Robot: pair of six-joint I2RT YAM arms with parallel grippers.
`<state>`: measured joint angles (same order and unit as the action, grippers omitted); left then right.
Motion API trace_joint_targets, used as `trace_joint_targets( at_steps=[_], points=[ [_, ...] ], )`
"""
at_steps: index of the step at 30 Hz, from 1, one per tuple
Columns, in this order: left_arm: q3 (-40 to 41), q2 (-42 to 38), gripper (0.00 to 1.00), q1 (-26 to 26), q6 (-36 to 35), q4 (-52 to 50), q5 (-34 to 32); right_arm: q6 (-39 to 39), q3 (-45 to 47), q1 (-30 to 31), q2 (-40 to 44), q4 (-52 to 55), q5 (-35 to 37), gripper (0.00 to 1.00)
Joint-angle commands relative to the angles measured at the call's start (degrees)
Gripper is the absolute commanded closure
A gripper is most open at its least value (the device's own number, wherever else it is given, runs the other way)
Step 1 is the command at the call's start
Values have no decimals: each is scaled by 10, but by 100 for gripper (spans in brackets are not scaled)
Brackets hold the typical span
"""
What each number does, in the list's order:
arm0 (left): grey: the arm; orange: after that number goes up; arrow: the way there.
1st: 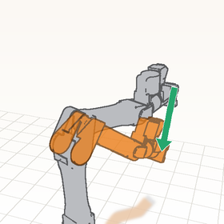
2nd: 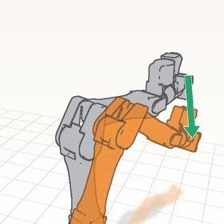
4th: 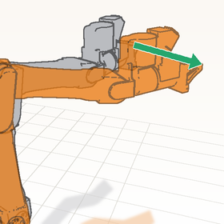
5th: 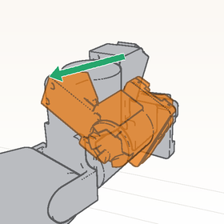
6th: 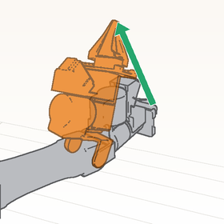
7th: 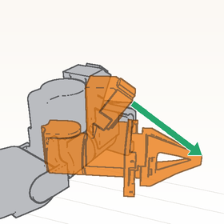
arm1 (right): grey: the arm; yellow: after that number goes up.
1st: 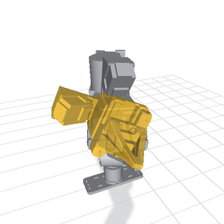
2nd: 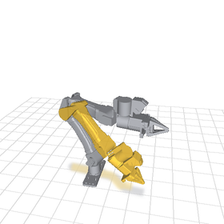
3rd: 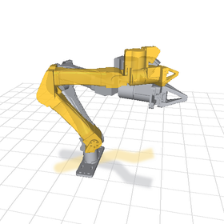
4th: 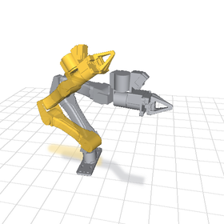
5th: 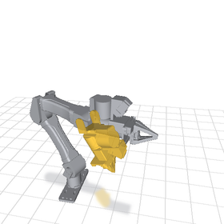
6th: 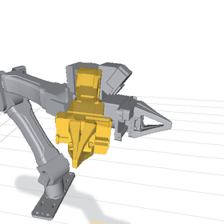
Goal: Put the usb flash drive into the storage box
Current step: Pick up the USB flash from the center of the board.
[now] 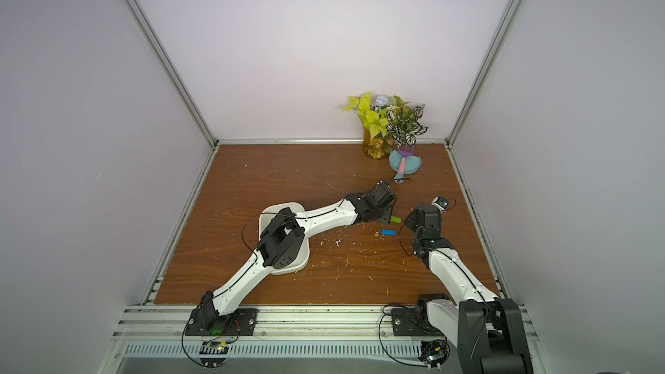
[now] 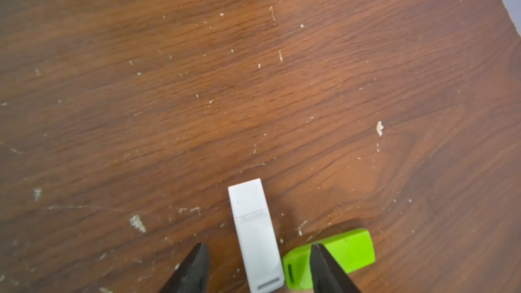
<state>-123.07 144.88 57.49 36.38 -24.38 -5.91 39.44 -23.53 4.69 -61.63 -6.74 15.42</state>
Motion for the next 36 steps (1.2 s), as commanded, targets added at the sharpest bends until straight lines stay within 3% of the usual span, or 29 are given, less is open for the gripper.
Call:
trace_joint_targets(
  at_steps=[1, 10, 14, 25, 36],
  points=[
    [-13, 12, 44, 8, -12, -26, -36, 7, 4, -2, -1, -23, -14, 60],
    [-42, 73, 51, 12, -30, -85, -77, 8, 6, -3, -4, -34, -35, 60],
    [-38, 81, 58, 12, -33, -101, -77, 7, 6, -3, -5, -34, -36, 60],
    [35, 33, 83, 12, -46, -105, -76, 7, 6, -3, -13, -40, -47, 60],
    [51, -29, 92, 13, -73, -104, -70, 5, 8, -2, -13, -45, -52, 60]
  ],
)
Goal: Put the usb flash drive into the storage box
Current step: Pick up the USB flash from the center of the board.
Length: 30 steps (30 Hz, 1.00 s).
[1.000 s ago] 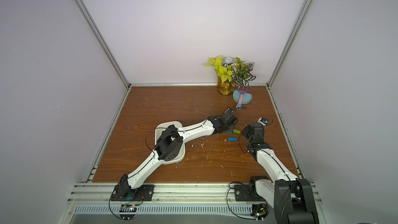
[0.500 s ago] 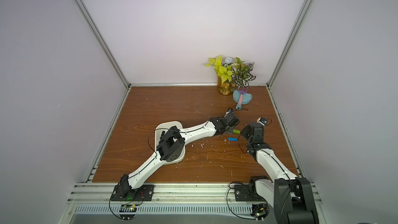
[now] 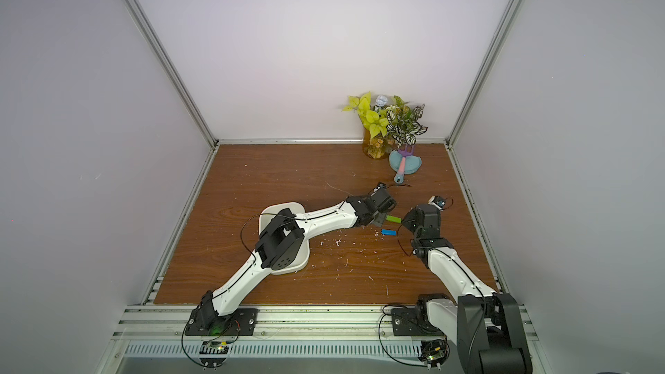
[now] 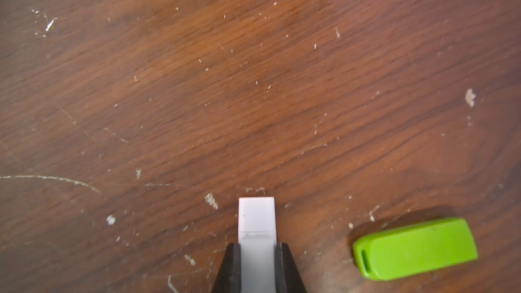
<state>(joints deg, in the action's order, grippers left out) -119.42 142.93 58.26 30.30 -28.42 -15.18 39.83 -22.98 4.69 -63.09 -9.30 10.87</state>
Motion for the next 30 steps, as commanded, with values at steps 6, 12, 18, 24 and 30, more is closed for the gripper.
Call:
trace_joint_targets(
  at_steps=[6, 12, 18, 24, 30],
  points=[
    [36, -76, 93, 10, -11, -63, 10, 1, 1, -3, -2, -20, -14, 60],
    [96, -163, 94, 15, 3, -61, -22, -1, 2, -3, 0, -21, -15, 60],
    [229, -291, 94, 15, 47, -61, -88, 0, 3, -3, -4, -26, -20, 60],
    [433, -451, 93, 3, 133, -60, -130, -2, 5, -3, -8, -33, -32, 60],
    [589, -581, 92, -7, 214, -61, -140, 0, 8, -3, -9, -42, -41, 59]
  ],
)
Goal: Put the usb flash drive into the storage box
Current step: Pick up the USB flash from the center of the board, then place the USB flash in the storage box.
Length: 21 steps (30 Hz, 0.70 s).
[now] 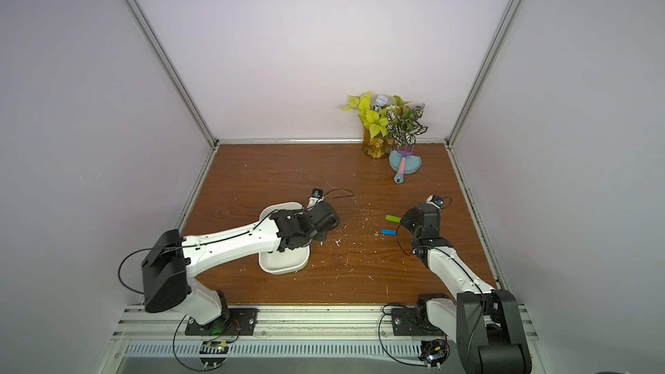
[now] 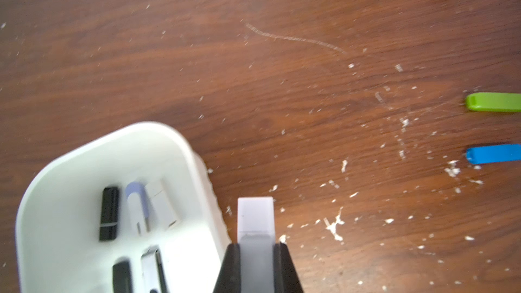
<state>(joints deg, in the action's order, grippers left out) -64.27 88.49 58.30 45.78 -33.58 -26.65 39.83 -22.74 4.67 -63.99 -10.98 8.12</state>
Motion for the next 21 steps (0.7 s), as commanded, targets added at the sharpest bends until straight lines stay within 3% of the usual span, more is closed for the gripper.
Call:
trace_joint_targets(
  at_steps=[1, 3, 10, 21],
  points=[
    [61, -57, 93, -7, 76, -9, -34, 1, 7, -3, -1, -26, -15, 59],
    [110, -93, 92, -11, 104, -1, -49, 0, 7, -3, -4, -28, -14, 59],
    [243, -160, 91, -39, 116, 88, 2, 2, 8, -3, -12, -34, -22, 59],
    [270, -77, 91, -46, 103, 173, 30, 2, 9, -2, -26, -42, -32, 59]
  ],
)
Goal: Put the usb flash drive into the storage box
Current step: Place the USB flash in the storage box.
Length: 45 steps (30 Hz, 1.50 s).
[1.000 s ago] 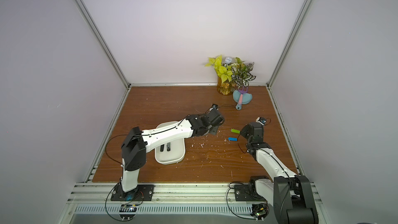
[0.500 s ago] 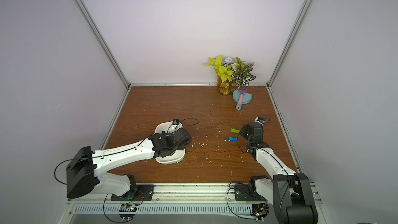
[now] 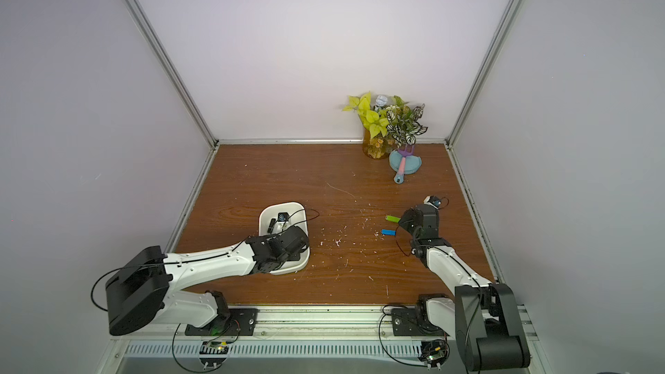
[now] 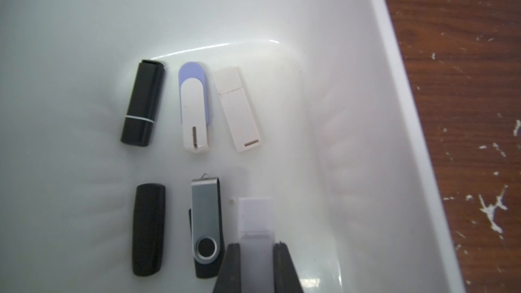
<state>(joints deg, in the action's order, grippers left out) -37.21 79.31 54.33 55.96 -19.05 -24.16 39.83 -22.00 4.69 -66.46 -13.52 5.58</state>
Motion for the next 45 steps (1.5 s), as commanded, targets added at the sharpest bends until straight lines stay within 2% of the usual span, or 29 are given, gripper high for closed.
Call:
trace_joint_targets(
  at_steps=[1, 11, 14, 24, 32, 41, 45],
  points=[
    [1, 22, 90, -9, 1, 36, 8, 1, 0, -3, -2, -16, -9, 59],
    [-11, 69, 87, -18, 7, 45, -3, -1, -1, -2, -9, -20, -20, 59],
    [-13, 75, 82, -19, 12, 39, -12, -1, -1, -3, -11, -21, -28, 59],
    [-25, 69, 73, -21, 15, 13, -23, 0, -2, -2, -17, -23, -36, 59],
    [-76, -9, 50, -21, -11, -61, -29, -9, -6, -2, -10, -15, -32, 57],
    [-106, -139, 46, -20, -123, -110, 5, -33, -30, 3, -4, 27, -44, 52],
    [-99, -192, 40, -21, -164, -145, 16, -43, -59, 12, 10, 101, -50, 48]
  ],
)
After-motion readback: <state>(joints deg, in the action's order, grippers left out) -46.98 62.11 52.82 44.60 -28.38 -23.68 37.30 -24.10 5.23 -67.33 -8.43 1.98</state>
